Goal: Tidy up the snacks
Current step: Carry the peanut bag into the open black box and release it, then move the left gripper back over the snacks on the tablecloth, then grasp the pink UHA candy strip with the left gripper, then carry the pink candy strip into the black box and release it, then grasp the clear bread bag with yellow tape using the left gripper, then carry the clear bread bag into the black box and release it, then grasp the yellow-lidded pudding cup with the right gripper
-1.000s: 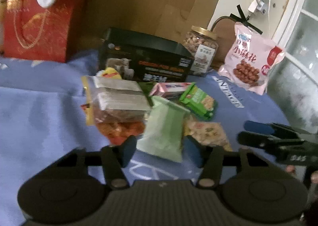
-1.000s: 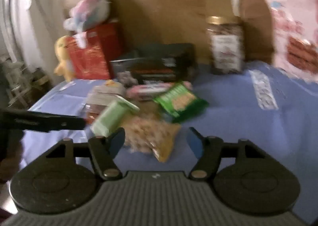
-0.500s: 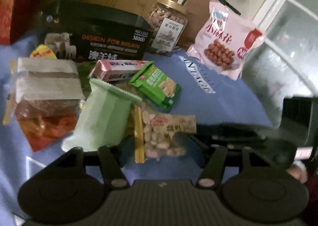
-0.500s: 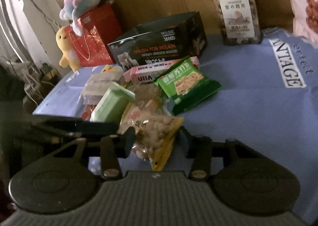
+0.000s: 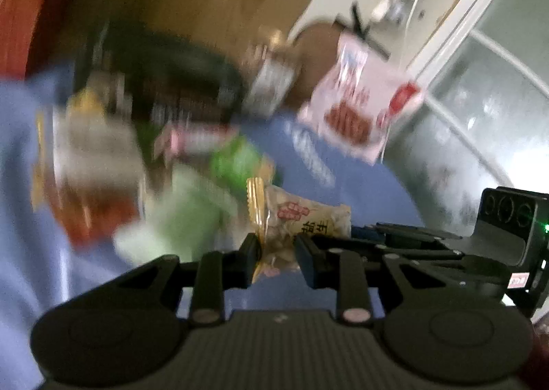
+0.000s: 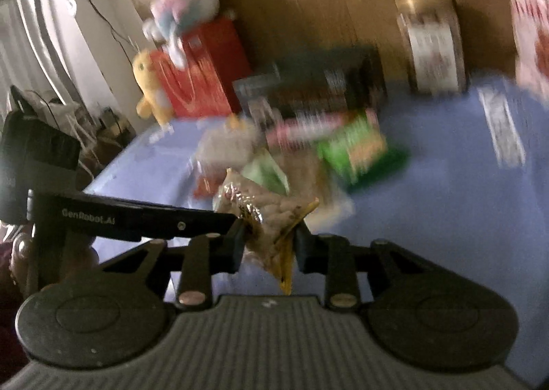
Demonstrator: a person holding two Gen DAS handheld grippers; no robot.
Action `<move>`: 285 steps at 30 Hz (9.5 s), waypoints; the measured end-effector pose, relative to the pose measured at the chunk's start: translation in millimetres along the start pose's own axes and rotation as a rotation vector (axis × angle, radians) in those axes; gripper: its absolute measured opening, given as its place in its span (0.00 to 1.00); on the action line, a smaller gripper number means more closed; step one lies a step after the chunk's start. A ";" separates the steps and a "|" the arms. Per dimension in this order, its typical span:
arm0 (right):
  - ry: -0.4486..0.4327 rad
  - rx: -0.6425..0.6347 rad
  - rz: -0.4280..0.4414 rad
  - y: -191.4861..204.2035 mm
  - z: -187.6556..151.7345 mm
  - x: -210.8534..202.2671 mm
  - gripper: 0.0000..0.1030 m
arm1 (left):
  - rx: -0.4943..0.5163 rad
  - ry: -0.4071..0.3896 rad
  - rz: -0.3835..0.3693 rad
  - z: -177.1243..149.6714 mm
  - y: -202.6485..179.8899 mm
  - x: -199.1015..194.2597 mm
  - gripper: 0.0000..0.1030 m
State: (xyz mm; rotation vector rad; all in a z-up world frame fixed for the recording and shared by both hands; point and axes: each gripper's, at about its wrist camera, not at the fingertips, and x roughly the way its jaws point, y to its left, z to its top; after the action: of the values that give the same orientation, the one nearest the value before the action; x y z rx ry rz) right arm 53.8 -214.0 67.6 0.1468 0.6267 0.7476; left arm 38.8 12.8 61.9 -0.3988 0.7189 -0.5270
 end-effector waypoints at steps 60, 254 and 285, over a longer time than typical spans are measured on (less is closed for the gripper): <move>-0.089 0.111 0.049 12.2 -11.4 12.7 0.39 | -0.114 -0.196 0.189 -8.8 31.5 -54.4 0.39; -0.138 -0.314 -0.205 9.7 109.0 156.0 0.51 | -0.003 -0.249 0.170 154.9 106.8 58.1 0.48; 0.212 -0.406 0.045 107.4 34.3 177.2 0.47 | -0.188 -0.378 0.321 -40.6 122.5 -126.4 0.50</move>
State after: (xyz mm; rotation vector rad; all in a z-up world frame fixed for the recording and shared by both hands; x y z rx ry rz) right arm 109.8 -12.7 46.9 -0.2963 0.6605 0.9260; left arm -31.4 177.2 36.0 -0.5293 0.4535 -0.0740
